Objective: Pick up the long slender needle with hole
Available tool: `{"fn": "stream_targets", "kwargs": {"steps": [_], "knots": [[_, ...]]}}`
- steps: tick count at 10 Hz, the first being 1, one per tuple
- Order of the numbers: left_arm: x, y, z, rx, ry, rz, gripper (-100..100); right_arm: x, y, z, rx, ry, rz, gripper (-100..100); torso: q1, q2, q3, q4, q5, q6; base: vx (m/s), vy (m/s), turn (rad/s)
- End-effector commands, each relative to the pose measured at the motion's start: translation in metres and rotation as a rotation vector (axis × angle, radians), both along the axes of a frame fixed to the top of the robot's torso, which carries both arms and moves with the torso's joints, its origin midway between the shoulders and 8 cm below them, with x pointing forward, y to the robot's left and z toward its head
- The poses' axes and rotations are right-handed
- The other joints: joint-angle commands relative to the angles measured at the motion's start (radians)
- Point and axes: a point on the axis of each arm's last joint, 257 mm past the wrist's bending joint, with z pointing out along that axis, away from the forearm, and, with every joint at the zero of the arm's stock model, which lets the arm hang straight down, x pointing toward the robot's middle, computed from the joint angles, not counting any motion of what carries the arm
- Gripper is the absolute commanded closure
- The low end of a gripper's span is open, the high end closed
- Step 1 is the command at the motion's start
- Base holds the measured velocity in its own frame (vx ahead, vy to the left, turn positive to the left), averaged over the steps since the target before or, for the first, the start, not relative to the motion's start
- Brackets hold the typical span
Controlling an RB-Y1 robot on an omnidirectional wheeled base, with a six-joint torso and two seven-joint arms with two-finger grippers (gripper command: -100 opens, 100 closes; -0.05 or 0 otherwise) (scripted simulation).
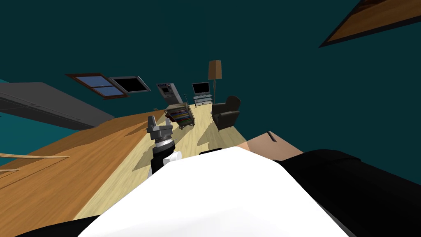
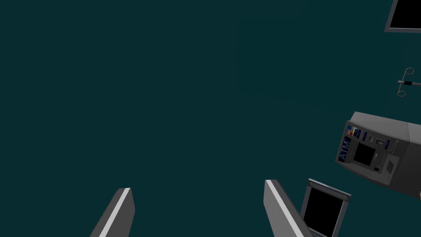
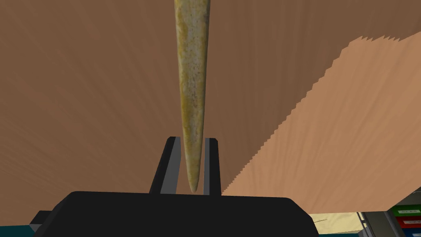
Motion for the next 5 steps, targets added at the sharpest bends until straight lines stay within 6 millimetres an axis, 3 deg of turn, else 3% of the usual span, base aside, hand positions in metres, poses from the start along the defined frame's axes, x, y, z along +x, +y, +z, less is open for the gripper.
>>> {"fn": "stream_targets", "kwargs": {"steps": [1,2,4,5], "knots": [[0.000,0.000,0.000,0.000,0.000,0.000,0,0.000,0.000,0.000,0.000,0.000,0.000,0,0.000,0.000,0.000,0.000,0.000,0.000,0.000,0.000,0.000],[0.000,0.000,0.000,0.000,0.000,0.000,0,0.001,-0.011,0.010,-0.001,0.001,0.009,100,0.000,0.000,0.000,0.000,0.000,0.000,0.002,0.032,-0.093],[0.000,0.000,0.000,0.000,0.000,0.000,0,0.001,-0.013,0.011,-0.004,0.001,0.009,100,0.004,0.000,0.000,0.000,0.001,0.001,0.001,0.043,-0.057],[0.000,0.000,0.000,0.000,0.000,0.000,0,0.000,-0.013,0.012,-0.003,0.002,0.010,0,0.002,0.000,0.000,0.000,0.000,0.000,-0.001,0.005,0.000]]}}
